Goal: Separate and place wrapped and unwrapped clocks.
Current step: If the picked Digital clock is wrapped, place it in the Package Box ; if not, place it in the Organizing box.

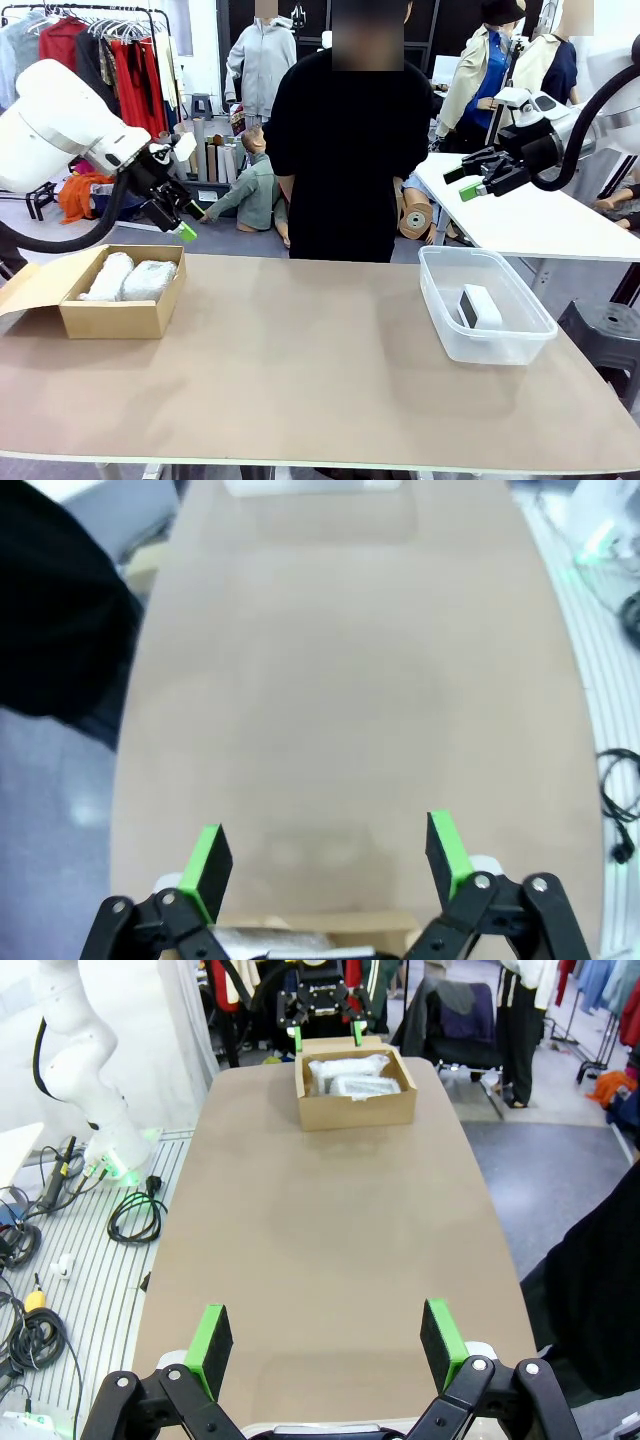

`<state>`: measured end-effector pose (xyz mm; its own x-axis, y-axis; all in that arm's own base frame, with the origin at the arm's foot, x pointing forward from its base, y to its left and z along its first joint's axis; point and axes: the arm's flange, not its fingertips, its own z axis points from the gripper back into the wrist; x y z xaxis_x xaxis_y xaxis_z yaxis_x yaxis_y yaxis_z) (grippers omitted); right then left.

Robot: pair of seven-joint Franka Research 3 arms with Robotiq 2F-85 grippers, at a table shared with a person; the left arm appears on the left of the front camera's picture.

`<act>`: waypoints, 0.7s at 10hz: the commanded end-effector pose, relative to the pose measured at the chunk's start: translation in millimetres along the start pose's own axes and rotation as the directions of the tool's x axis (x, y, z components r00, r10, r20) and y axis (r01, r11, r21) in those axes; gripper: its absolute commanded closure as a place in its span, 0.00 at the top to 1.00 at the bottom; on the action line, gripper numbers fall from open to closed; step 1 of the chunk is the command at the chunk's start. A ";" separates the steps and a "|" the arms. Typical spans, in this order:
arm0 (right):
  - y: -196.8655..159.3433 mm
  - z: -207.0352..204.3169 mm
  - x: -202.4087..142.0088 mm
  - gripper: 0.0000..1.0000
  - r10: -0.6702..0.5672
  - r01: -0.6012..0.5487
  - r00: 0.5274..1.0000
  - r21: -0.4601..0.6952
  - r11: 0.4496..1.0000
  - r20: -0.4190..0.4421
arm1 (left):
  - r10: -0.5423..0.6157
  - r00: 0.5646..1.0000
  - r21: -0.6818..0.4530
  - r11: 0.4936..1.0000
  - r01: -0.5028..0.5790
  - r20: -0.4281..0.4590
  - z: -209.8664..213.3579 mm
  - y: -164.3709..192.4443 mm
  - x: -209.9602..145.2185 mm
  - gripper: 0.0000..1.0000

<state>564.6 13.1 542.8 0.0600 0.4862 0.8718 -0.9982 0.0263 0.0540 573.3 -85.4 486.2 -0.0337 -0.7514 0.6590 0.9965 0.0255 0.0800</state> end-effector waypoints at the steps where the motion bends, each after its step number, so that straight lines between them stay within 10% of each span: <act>1: 0.4 0.8 1.2 1.00 0.003 -0.003 1.000 -0.003 1.000 -0.003 | -0.075 0.988 -0.028 0.996 0.079 0.137 9.5 13.4 -11.7 1.00; 7: 0.4 0.8 1.2 1.00 0.003 -0.003 1.000 -0.003 1.000 -0.003 | 0.047 0.964 0.040 0.997 -0.059 0.261 41.1 23.1 -14.5 1.00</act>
<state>564.6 13.1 542.8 0.0600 0.4862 0.8718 -0.9982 0.0263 0.0541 594.1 -43.9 503.7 -0.0356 -0.5763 0.8164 0.9945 0.0600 0.0857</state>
